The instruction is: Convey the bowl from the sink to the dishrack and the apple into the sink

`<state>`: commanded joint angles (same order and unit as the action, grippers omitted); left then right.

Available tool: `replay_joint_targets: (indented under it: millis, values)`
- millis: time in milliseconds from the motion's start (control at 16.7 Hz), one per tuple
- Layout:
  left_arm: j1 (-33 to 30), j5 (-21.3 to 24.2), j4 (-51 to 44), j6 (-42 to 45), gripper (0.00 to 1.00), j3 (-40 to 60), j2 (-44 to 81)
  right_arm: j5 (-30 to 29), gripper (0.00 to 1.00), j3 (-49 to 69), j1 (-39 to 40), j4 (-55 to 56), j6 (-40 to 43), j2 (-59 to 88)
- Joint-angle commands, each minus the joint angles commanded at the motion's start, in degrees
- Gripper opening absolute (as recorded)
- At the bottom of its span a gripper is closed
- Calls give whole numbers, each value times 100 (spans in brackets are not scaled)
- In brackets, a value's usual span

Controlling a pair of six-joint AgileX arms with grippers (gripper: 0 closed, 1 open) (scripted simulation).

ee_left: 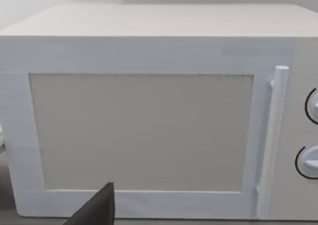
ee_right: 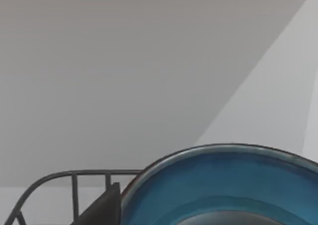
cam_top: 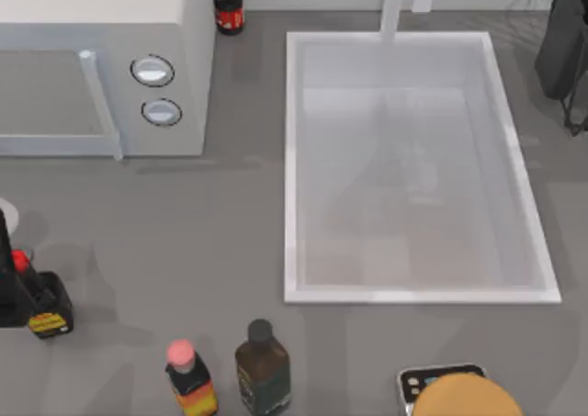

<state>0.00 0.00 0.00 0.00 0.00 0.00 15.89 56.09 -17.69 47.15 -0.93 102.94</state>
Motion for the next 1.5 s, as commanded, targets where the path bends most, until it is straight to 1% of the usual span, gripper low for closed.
replay_joint_targets:
  millis: [180,420,720,1080,1500]
  values:
    - [0,0,0,0,100,0,0,53,100,-215,191,-184,24,-308]
    - [0,0,0,0,100,0,0,-56,100,-892,499,-753,48,-1397]
    - [0,0,0,0,100,0,0,-393,100,-1937,791,-1628,55,-3609]
    - [0,0,0,0,100,0,0,-1063,100,-3027,808,-2571,20,-5634]
    - [0,0,0,0,100,0,0,-1461,100,-4712,1260,-3896,39,-9074]
